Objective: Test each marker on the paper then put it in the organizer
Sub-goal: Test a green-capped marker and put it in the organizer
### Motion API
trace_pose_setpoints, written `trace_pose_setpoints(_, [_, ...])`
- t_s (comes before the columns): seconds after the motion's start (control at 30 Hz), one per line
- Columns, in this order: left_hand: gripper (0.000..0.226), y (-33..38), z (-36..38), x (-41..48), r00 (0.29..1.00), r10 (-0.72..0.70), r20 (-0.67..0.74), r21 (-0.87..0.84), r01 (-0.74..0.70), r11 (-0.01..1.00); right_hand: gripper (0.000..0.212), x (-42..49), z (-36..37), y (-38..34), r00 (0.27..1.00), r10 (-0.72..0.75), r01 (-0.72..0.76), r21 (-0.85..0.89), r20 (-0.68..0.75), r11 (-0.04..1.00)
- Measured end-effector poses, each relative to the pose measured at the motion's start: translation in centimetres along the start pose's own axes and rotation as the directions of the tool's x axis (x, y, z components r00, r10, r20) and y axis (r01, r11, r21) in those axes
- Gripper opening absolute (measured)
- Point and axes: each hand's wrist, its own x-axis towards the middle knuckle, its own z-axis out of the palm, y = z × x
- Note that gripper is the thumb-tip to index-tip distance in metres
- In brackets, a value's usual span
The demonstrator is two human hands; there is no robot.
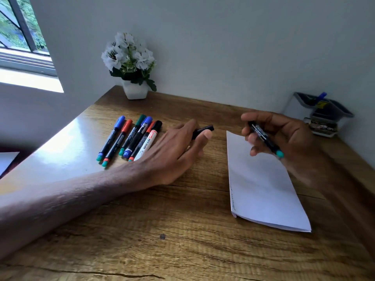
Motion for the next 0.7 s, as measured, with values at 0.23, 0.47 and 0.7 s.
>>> trace_pose_setpoints(0.23, [0.038, 0.2, -0.1, 0.2, 0.998, 0.061, -0.007, -0.059, -0.061, 0.996, 0.015, -0.9, 1.9, 1.1, 0.995, -0.09, 0.074, -0.331, -0.032, 0.941])
trace_pose_setpoints(0.47, [0.019, 0.9, -0.2, 0.0, 0.991, 0.003, 0.135, -0.164, 0.02, 0.986, 0.021, -1.3, 2.0, 1.1, 0.992, 0.029, -0.042, -0.109, -0.119, 0.993])
trace_pose_setpoints(0.7, [0.054, 1.7, 0.5, 0.0, 0.957, -0.044, 0.285, -0.16, 0.093, 0.983, 0.018, -1.7, 2.7, 2.0, 0.989, 0.096, -0.101, -0.039, -0.111, 0.994])
